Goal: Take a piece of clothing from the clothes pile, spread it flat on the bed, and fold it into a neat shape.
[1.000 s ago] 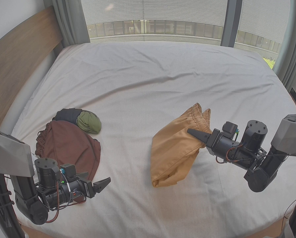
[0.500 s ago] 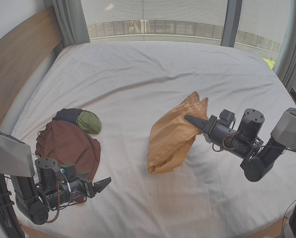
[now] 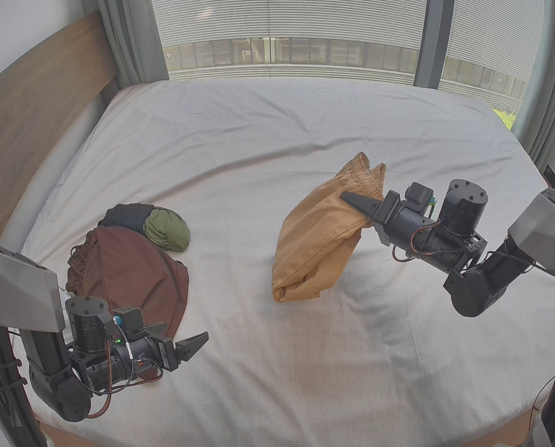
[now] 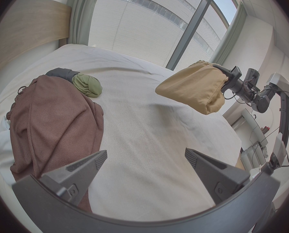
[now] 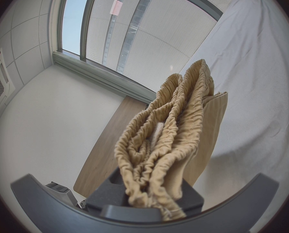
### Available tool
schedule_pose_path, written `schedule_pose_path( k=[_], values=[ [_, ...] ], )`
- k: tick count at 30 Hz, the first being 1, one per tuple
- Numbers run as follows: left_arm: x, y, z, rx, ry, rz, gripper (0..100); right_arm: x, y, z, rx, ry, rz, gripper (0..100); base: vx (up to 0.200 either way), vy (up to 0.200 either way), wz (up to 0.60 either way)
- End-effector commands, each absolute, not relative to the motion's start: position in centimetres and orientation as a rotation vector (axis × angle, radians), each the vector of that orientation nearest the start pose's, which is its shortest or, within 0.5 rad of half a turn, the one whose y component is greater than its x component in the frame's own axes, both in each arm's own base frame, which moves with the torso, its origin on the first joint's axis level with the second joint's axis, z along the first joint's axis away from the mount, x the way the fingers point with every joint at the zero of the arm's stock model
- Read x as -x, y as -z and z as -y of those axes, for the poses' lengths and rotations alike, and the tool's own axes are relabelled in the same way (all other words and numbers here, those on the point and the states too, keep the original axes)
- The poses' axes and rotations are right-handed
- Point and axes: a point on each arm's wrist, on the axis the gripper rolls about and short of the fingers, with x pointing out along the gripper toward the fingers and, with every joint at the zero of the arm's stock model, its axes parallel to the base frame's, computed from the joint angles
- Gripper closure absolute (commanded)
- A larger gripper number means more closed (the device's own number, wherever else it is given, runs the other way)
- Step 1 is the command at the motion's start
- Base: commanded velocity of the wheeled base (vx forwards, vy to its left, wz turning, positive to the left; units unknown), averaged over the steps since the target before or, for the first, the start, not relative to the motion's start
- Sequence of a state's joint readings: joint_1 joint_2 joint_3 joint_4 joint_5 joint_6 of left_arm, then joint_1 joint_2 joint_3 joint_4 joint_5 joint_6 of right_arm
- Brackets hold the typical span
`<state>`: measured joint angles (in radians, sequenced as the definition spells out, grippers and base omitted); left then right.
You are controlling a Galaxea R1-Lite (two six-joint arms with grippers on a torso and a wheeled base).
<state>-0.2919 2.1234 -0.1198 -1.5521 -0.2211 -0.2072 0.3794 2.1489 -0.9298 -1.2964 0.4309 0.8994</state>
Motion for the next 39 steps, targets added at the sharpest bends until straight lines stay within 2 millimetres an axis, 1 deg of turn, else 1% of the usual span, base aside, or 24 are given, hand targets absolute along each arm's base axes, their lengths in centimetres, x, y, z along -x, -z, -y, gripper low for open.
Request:
schedule_pose_path(
  k=[1,5,13,20,28,33,39],
  values=[
    [-23.3,-2.1,7.7,0.186,0.46,-0.505,0,-37.3,-12.8,-15.6,-0.845,-0.79,-0.271,100,0.0,0.0,0.0],
    [-23.3,-2.1,7.7,0.186,0.46,-0.505,0,-38.1,-12.9,-15.8,-0.845,-0.789,-0.267,100,0.0,0.0,0.0],
    [-23.2,-2.1,7.8,0.186,0.464,-0.506,0,-40.0,-11.9,-16.6,-0.846,-0.783,-0.284,100,0.0,0.0,0.0],
    [-23.2,-2.1,7.8,0.186,0.464,-0.506,0,-41.6,-12.5,-17.2,-0.846,-0.78,-0.289,100,0.0,0.0,0.0],
    [-23.2,-2.1,7.8,0.186,0.464,-0.507,0,-42.8,-11.3,-18.0,-0.846,-0.781,-0.303,100,0.0,0.0,0.0],
    [-23.2,-2.0,7.8,0.188,0.463,-0.509,0,-43.2,-11.4,-18.0,-0.846,-0.778,-0.305,100,0.0,0.0,0.0],
    [-23.2,-2.1,7.8,0.202,0.463,-0.51,0,-44.2,-12.2,-18.3,-0.846,-0.777,-0.299,100,0.0,0.0,0.0]
  ],
)
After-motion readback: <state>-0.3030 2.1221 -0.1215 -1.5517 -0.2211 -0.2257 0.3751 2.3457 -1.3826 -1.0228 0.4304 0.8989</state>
